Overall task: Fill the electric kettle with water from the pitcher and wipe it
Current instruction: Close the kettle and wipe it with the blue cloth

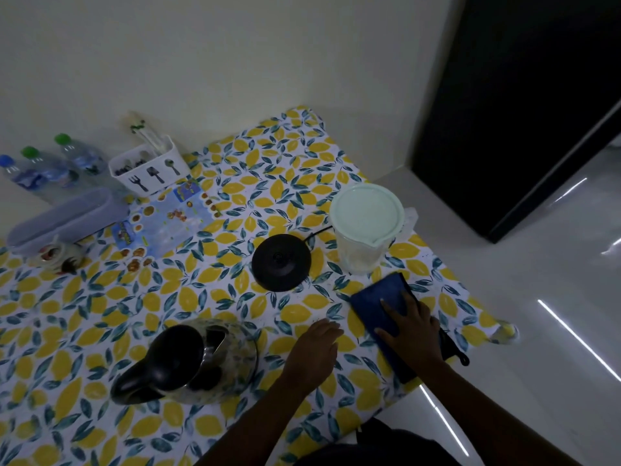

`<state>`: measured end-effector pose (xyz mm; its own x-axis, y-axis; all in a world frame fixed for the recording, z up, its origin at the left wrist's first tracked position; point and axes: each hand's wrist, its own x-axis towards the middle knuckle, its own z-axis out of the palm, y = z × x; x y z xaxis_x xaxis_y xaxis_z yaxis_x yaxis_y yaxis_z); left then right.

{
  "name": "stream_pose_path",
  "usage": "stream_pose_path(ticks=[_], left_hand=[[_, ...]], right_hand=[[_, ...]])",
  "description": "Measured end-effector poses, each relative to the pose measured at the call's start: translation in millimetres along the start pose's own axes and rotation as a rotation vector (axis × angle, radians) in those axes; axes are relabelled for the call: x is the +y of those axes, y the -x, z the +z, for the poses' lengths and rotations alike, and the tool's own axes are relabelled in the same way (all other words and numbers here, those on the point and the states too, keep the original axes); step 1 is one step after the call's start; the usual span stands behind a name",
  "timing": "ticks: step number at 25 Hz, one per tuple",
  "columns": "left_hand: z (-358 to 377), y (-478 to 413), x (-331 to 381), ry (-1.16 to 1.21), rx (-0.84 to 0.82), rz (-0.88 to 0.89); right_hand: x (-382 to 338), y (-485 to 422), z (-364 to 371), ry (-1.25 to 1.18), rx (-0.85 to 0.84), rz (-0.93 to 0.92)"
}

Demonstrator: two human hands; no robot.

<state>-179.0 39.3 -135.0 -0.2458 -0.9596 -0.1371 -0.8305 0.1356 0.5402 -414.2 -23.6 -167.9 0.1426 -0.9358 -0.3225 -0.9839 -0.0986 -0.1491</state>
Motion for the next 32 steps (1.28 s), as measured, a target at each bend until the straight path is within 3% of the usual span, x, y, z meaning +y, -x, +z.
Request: stream_pose_path(ticks=[7, 10, 20, 25, 27, 29, 32], left_hand=[[1.1, -1.8, 6.9, 0.013, -0.001, -0.008], [-7.4, 3.5, 9.4, 0.007, 0.033, 0.006], [-105.3, 66.3, 2.3, -0.088, 0.462, -0.026], [-152.1, 116.9, -22.0, -0.135, 0.629, -0.154], [-161.7, 138.8, -39.1, -0.144, 0.663, -0.263], [-164.5, 152.5, -51.8, -0.118, 0.586, -0.396], [-158.8, 159.2, -61.6, -0.169, 0.439, -0.481]], right_hand=[[-7.8, 0.5, 4.9, -0.263, 0.110, -0.140], [-14.7, 4.2, 2.5, -0.367, 0.118, -0.110], [-117.4, 32.6, -39.4, -0.543, 0.200, -0.257], [-194.4, 41.9, -73.2, -0.667, 0.241, -0.422], [-225.6, 39.8, -87.8, -0.768, 0.205, -0.470], [-259.7, 30.1, -102.2, -0.805, 0.123, -0.544], [-315.4, 9.0, -116.6, -0.679, -0.122, -0.705]])
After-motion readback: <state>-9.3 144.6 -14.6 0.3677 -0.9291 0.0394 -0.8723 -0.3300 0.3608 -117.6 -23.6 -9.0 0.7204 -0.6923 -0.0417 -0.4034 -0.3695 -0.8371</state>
